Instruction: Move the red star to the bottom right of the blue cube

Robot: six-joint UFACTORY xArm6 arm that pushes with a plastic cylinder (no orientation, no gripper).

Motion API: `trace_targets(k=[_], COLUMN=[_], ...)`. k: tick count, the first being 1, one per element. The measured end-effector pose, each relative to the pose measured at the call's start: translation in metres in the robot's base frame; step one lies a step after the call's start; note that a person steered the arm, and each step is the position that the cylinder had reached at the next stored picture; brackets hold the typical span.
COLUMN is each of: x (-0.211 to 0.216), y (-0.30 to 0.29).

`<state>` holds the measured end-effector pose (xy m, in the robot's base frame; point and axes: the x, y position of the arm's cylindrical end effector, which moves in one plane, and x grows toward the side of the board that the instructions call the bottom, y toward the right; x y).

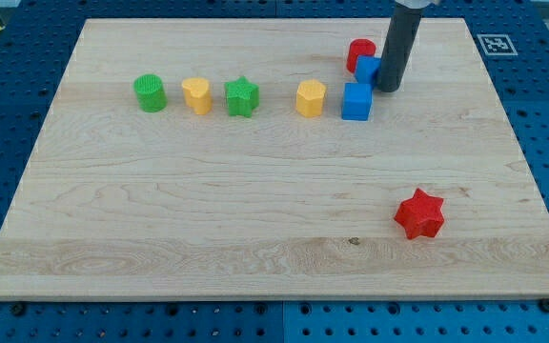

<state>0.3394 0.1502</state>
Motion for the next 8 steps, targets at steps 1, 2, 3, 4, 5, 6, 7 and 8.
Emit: trace_targets(k=[1, 2, 3, 4, 5, 6, 7, 8], x=[-0.004, -0.005, -0.005, 0.025, 0.084, 0.143, 0.195, 0.232], y=[0.0, 0.0, 0.006, 0.028, 0.056, 0.077, 0.083, 0.079])
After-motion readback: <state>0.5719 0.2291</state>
